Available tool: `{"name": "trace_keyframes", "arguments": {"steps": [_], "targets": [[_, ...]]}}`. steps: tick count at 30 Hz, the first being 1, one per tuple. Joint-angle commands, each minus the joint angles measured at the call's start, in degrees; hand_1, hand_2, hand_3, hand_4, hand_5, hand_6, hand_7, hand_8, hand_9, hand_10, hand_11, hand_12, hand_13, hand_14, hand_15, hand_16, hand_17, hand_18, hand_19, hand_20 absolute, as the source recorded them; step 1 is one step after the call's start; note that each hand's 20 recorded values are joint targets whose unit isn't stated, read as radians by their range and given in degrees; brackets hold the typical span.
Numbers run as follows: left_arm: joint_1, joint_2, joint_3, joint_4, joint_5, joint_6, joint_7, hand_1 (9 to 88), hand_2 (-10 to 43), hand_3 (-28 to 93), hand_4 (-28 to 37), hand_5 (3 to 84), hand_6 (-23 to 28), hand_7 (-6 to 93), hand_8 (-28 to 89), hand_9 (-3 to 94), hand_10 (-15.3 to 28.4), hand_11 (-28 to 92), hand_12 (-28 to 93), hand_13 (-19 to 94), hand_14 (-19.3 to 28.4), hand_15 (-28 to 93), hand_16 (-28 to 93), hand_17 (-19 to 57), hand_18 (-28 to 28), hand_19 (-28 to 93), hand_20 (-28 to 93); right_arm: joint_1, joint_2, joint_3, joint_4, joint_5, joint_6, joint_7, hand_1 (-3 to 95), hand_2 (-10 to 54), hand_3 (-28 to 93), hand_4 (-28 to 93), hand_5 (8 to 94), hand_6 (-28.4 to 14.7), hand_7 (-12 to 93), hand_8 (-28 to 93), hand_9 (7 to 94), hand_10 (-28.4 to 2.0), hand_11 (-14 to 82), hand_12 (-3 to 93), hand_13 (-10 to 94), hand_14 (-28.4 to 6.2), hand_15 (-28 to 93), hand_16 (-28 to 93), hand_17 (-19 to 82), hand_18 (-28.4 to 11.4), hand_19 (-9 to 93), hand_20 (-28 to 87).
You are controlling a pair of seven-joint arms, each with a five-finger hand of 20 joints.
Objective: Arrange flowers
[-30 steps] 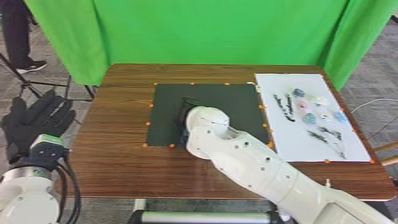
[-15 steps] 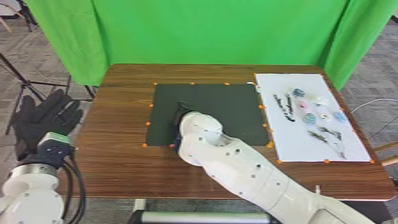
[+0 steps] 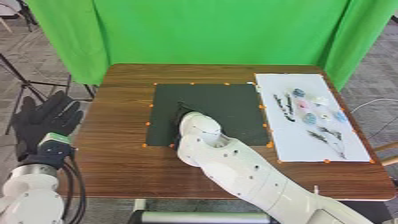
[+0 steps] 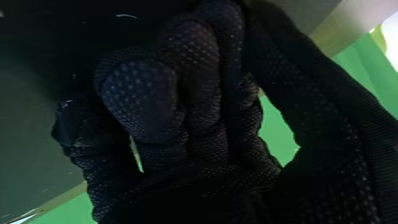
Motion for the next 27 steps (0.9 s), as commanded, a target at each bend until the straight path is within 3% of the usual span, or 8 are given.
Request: {"name": "trace_keyframes", "arguments": {"steps": [1, 7, 11, 14, 18, 23, 24, 27], "targets": [[2.27, -0.45, -1.86, -0.70, -0.69, 0.98, 1.13, 25.5, 12.1, 72, -28.3, 47.0, 8.3, 20.1, -12, 41.9, 15.2, 27, 10, 31, 17.1, 53, -10, -3.9, 15.6, 43, 14, 0.95, 0.86, -0.17, -1.73, 1.61, -1.25, 0.13, 41.6, -9.5, 69, -15, 71.4, -2.8, 50, 23, 83.6, -11.8, 40.3, 46.5, 83, -8.8, 56, 38, 51, -25.2, 93, 31], [2.78, -0.64, -1.69, -0.86, -0.84, 0.84, 1.26, 25.4, 12.1, 72, -28.3, 47.0, 8.4, 20.3, -12, 42.0, 15.3, 27, 10, 31, 17.1, 53, -10, -3.8, 15.6, 43, 14, 0.87, 1.87, -0.16, -4.12, 0.82, -2.56, -1.21, 34.1, -9.5, 73, -16, 73.5, -4.8, 40, 17, 83.0, -13.2, 41.4, 39.8, 82, -9.5, 55, 37, 50, -25.9, 93, 30], [3.33, -0.85, -2.29, -0.85, -0.84, 0.83, 1.31, 25.4, 12.1, 72, -28.3, 46.9, 8.4, 20.2, -12, 41.9, 15.2, 27, 10, 31, 17.1, 53, -10, -3.8, 15.6, 43, 14, 0.79, 2.56, 2.21, -6.46, 3.02, -2.80, -1.06, 28.9, -9.5, 75, -17, 71.0, -6.7, 42, -8, 82.7, -13.5, 41.5, 39.1, 82, -9.7, 55, 37, 50, -25.9, 93, 29], [3.72, -1.56, -2.53, -0.97, -1.05, 0.74, 1.77, 25.4, 12.1, 72, -28.3, 46.8, 8.5, 20.2, -12, 41.9, 15.2, 27, 10, 31, 17.2, 53, -10, -3.8, 15.6, 43, 14, 0.36, 4.30, 4.43, -9.61, 2.44, -4.18, -2.15, 26.4, -9.5, 76, -20, 65.4, -7.7, 42, -10, 82.2, -13.8, 42.1, 39.6, 82, -10.0, 55, 37, 50, -25.8, 93, 29], [4.52, -1.95, -3.43, -1.01, -0.82, 0.76, 1.26, 25.5, 12.0, 72, -28.3, 46.7, 8.5, 20.2, -12, 41.8, 15.2, 28, 10, 31, 17.2, 53, -10, -3.8, 15.6, 43, 14, -0.02, 8.79, 6.21, -12.98, -4.01, -2.95, -4.53, 25.2, -9.5, 76, -22, 61.5, -8.7, 41, -11, 80.0, -15.1, 42.3, 39.7, 81, -11.2, 53, 37, 50, -25.9, 93, 29], [4.42, -1.70, -3.92, -0.35, -1.34, 0.82, 2.06, 25.5, 12.0, 72, -28.3, 46.7, 8.5, 20.3, -12, 41.9, 15.2, 28, 10, 31, 17.2, 53, -9, -3.8, 15.6, 43, 14, -0.05, 10.81, 10.46, -14.74, 7.28, -7.92, -5.89, 28.1, -9.5, 74, -21, 64.9, -8.7, 37, -9, 79.9, -15.5, 42.7, 38.5, 81, -11.6, 54, 36, 50, -26.0, 93, 29], [5.25, -1.90, -4.20, -0.87, -1.67, 0.67, 2.33, 25.5, 12.0, 72, -28.3, 46.7, 8.5, 20.3, -12, 41.9, 15.2, 28, 10, 31, 17.2, 53, -10, -3.8, 15.6, 43, 14, -0.64, 11.29, 10.43, -15.70, 8.18, -8.96, -6.98, 29.5, -9.5, 74, -19, 66.3, -8.0, 37, -9, 80.1, -15.5, 42.7, 38.1, 81, -11.6, 54, 36, 49, -26.0, 93, 29], [4.38, -2.58, -3.42, -0.59, -0.73, -0.07, 1.19, 25.6, 12.0, 72, -28.3, 46.8, 8.5, 20.4, -12, 41.9, 15.3, 28, 10, 31, 17.2, 53, -10, -3.8, 15.6, 43, 14, -1.84, 14.59, 9.54, -19.31, 4.01, -10.21, -7.94, 32.0, -9.5, 75, -18, 67.2, -7.1, 36, -9, 79.4, -16.0, 41.4, 36.8, 78, -12.1, 54, 36, 46, -26.4, 92, 28]]}}
